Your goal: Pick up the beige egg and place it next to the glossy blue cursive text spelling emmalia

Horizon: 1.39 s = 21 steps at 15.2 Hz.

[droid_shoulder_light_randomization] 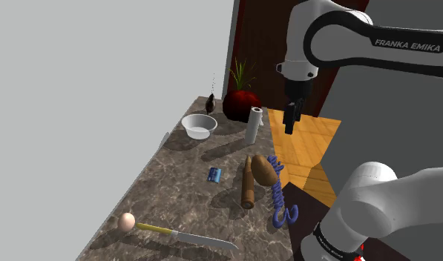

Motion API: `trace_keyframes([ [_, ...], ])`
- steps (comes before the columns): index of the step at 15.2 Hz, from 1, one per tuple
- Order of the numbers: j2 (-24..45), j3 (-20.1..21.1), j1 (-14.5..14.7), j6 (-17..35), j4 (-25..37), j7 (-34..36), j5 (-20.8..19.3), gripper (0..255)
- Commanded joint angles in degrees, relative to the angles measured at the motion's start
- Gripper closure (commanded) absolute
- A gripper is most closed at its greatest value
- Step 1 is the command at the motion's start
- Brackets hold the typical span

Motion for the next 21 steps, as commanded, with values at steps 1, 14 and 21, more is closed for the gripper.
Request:
trace_keyframes([
  [1,0.0,0.0,0.0,0.0,0.0,0.0,0.0,0],
  [14,15.1,13.7,4.3,16.3,-0.1,15.2,8.3,0],
  [21,27.5,20.9,5.1,24.4,5.0,23.8,8.2,0],
])
